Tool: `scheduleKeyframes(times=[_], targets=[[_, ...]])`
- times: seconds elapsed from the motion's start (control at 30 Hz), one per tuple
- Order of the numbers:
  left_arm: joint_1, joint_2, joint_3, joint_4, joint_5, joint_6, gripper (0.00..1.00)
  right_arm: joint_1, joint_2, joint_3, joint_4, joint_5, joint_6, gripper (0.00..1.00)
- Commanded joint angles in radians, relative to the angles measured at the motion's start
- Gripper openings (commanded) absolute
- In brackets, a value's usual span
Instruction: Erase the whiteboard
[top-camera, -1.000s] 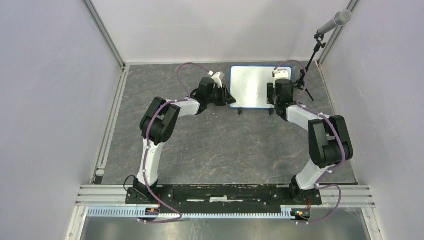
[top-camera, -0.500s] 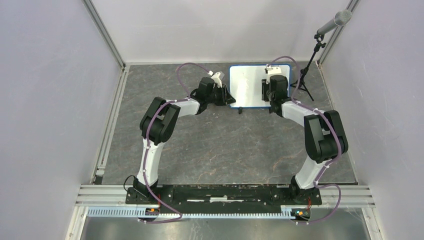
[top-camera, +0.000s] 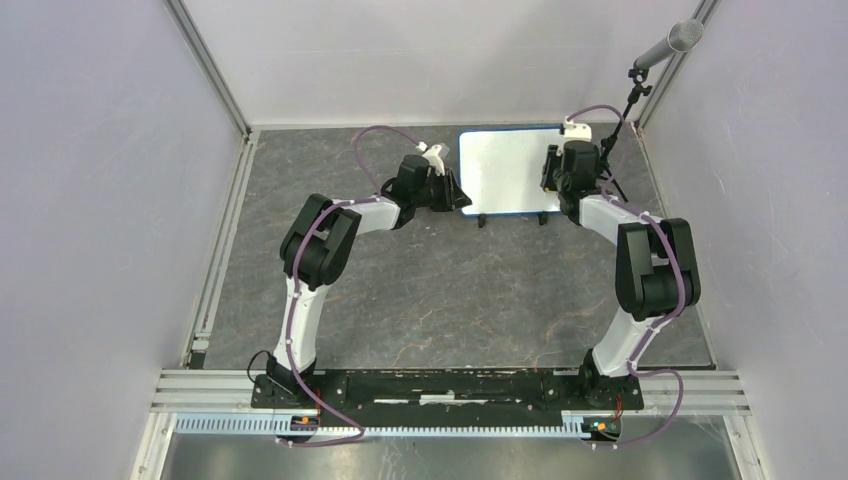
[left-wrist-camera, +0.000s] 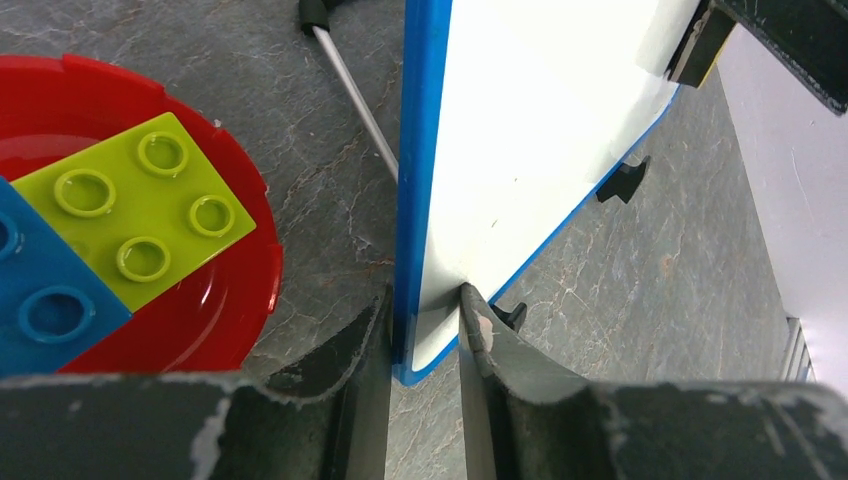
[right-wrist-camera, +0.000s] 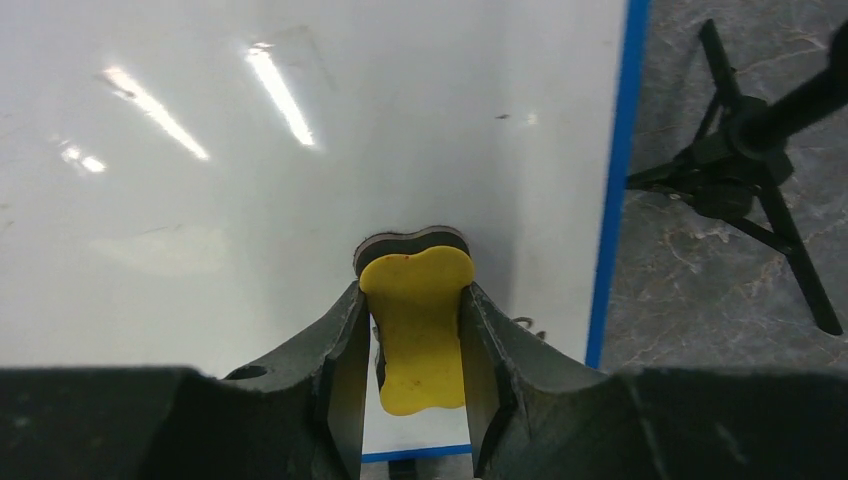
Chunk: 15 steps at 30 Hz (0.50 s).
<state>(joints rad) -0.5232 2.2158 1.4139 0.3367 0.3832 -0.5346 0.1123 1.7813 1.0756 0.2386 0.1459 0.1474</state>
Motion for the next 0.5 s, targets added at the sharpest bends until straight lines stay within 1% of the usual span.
scheduleKeyframes(times=[0.0,0.2,0.33,0.47], targets=[[0.020,0.037,0.001,-0.077,-0.091,-0.010,0.02,-0.080,0.040,-0.029,0.034,0.005,0.036,0.31],[0.020,0.040,0.006,-0.085,-0.093,-0.009,0.02,-0.063,0.014,-0.060,0.069,-0.020,0.018,0.31],[0.020,0.040,0.005,-0.085,-0.095,-0.011,0.02,0.024,0.002,-0.023,0.065,-0.010,0.015,0.31],[0.020,0.041,0.006,-0.087,-0.097,-0.011,0.02,0.092,0.035,0.055,0.059,-0.023,0.013,0.31]])
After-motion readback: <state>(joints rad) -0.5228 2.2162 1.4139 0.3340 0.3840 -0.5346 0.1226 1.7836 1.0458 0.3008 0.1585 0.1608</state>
